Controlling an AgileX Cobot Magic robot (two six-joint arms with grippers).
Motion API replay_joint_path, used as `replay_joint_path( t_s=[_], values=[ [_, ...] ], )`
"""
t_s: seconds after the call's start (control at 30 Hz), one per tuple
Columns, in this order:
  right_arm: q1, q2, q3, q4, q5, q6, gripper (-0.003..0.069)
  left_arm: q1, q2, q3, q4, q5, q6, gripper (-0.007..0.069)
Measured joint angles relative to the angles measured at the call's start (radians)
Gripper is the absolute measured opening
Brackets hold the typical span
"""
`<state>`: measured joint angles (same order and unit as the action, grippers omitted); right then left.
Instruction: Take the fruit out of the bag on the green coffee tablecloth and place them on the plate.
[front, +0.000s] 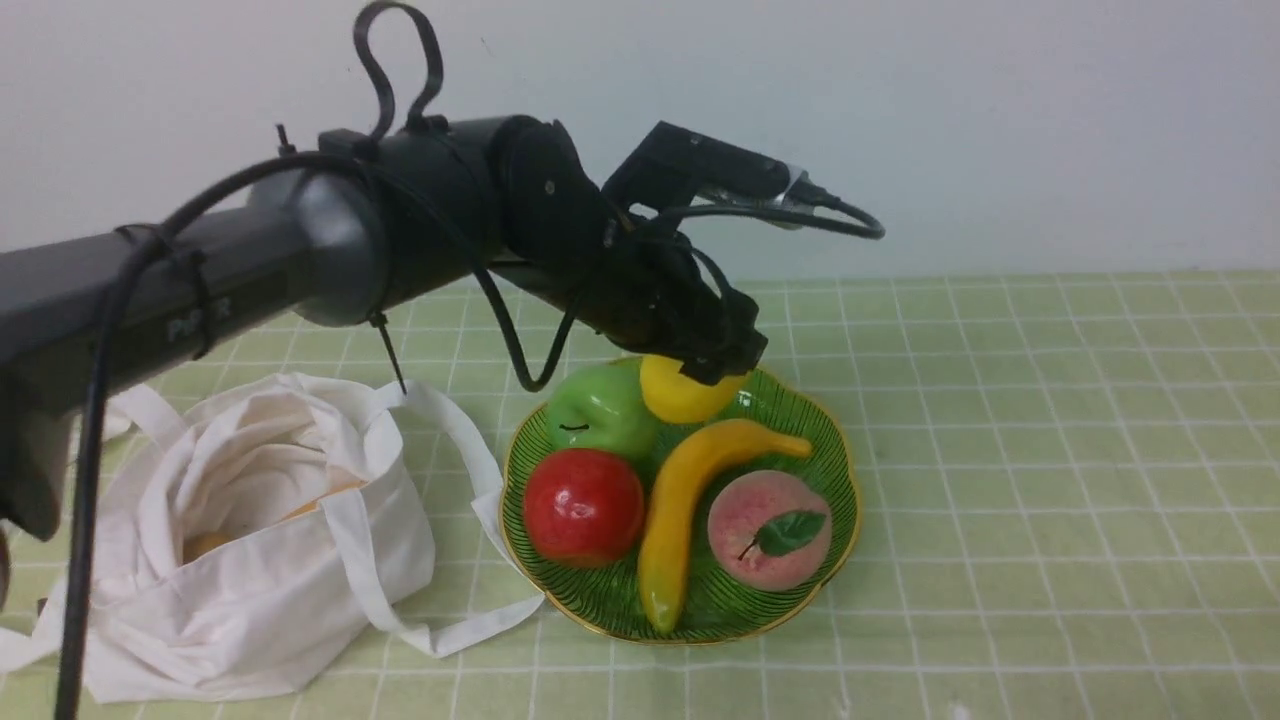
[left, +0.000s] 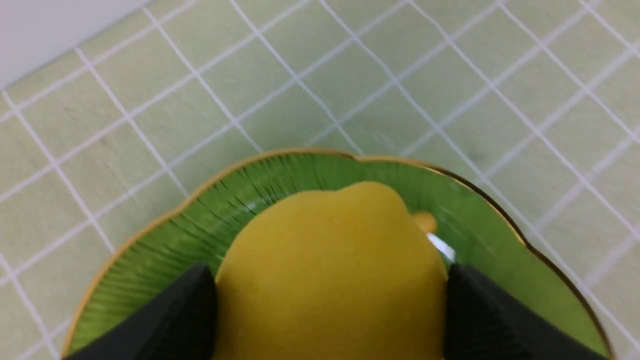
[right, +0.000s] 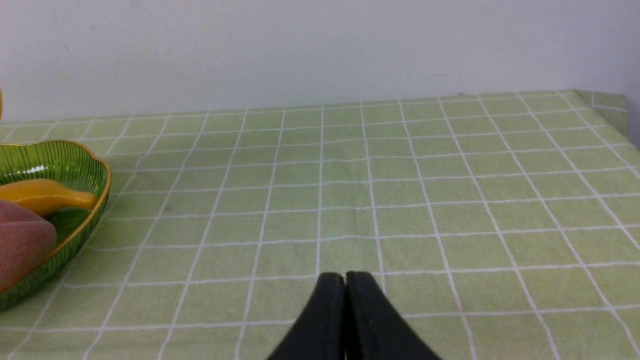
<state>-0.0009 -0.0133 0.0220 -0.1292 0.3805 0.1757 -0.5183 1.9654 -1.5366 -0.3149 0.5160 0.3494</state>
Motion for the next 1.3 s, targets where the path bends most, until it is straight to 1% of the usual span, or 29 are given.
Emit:
replay_joint_path(
  t_s=[0.1, 0.13, 0.23, 0.3, 0.5, 0.63, 0.77, 0.83, 0.9, 0.93, 0.97, 1.0, 1.03, 1.1, 1.17, 1.27, 1.3],
  values=[
    [0.000, 0.000, 0.000, 0.000, 0.000, 0.000, -0.0010, 0.000, 0.039, 0.000, -0.001, -0.043, 0.002, 0.0559],
    [0.000, 0.000, 0.000, 0.000, 0.000, 0.000, -0.0010, 0.000, 0.042, 0.000, -0.001, -0.045, 0.002, 0.0562],
    [0.000, 0.000, 0.000, 0.000, 0.000, 0.000, -0.0010, 0.000, 0.089, 0.000, -0.003, -0.055, 0.002, 0.0608],
    [0.000, 0.000, 0.000, 0.000, 0.000, 0.000, -0.0010, 0.000, 0.104, 0.000, -0.003, -0.052, 0.002, 0.0615],
    [0.000, 0.000, 0.000, 0.000, 0.000, 0.000, -0.0010, 0.000, 0.109, -0.002, 0.019, -0.050, 0.002, 0.0615],
    [0.000, 0.000, 0.000, 0.000, 0.000, 0.000, -0.0010, 0.000, 0.107, -0.022, 0.021, -0.017, 0.002, 0.0615],
    [0.000, 0.000, 0.000, 0.000, 0.000, 0.000, -0.0010, 0.000, 0.061, -0.075, 0.026, 0.082, 0.001, 0.0607],
    [0.000, 0.000, 0.000, 0.000, 0.000, 0.000, -0.0010, 0.000, 0.013, -0.112, 0.028, 0.154, -0.005, 0.0565],
    [0.000, 0.000, 0.000, 0.000, 0.000, 0.000, -0.0010, 0.000, -0.035, -0.136, 0.032, 0.218, -0.008, 0.0489],
    [0.000, 0.000, 0.000, 0.000, 0.000, 0.000, -0.0010, 0.000, -0.070, -0.148, 0.038, 0.261, -0.009, 0.0412],
    [0.000, 0.000, 0.000, 0.000, 0.000, 0.000, -0.0010, 0.000, -0.100, -0.153, 0.046, 0.301, -0.009, 0.0314],
    [0.000, 0.000, 0.000, 0.000, 0.000, 0.000, -0.0010, 0.000, -0.113, -0.154, 0.047, 0.307, -0.009, 0.0295],
    [0.000, 0.000, 0.000, 0.000, 0.000, 0.000, -0.0010, 0.000, -0.157, -0.155, 0.063, 0.349, -0.009, 0.0148],
    [0.000, 0.000, 0.000, 0.000, 0.000, 0.000, -0.0010, 0.000, -0.216, -0.156, 0.086, 0.394, -0.016, 0.0052],
    [0.000, 0.000, 0.000, 0.000, 0.000, 0.000, -0.0010, 0.000, -0.291, -0.156, 0.099, 0.422, -0.038, 0.0009],
    [0.000, 0.000, 0.000, 0.000, 0.000, 0.000, -0.0010, 0.000, -0.373, -0.151, 0.129, 0.446, -0.086, -0.0003],
    [0.000, 0.000, 0.000, 0.000, 0.000, 0.000, -0.0010, 0.000, -0.431, -0.128, 0.171, 0.451, -0.142, -0.0008]
  ],
)
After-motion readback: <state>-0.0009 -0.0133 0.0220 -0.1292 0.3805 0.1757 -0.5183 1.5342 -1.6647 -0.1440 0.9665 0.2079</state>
